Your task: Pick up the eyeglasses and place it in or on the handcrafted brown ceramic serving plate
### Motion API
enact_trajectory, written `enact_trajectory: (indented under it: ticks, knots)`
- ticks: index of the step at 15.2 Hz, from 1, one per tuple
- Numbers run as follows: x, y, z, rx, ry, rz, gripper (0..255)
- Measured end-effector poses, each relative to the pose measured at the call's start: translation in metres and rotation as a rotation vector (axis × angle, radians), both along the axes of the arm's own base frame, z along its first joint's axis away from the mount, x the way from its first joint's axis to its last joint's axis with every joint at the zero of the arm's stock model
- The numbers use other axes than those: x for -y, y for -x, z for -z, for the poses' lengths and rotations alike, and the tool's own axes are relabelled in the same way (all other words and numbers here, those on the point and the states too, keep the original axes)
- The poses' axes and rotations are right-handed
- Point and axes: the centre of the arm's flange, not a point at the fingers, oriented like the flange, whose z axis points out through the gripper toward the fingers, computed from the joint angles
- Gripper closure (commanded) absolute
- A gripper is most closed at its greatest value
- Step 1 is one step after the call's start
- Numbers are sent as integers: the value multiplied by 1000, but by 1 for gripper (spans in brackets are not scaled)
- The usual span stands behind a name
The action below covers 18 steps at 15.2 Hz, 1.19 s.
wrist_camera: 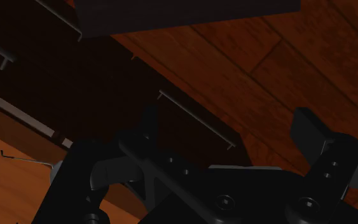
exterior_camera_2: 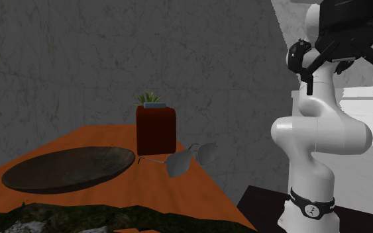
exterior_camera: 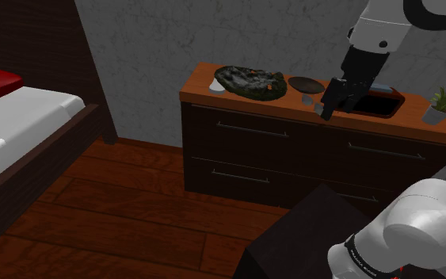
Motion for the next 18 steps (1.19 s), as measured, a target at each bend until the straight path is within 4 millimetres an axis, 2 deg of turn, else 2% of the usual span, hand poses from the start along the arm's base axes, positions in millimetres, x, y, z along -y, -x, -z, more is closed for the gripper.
enact_trajectory:
  ticks: [2, 5, 18]
  knots:
    - [3, -3, 2, 1, 1, 2, 0]
    - [27, -22, 10, 8, 6, 17, 0]
    - [157, -114, 62, 48, 35, 86, 0]
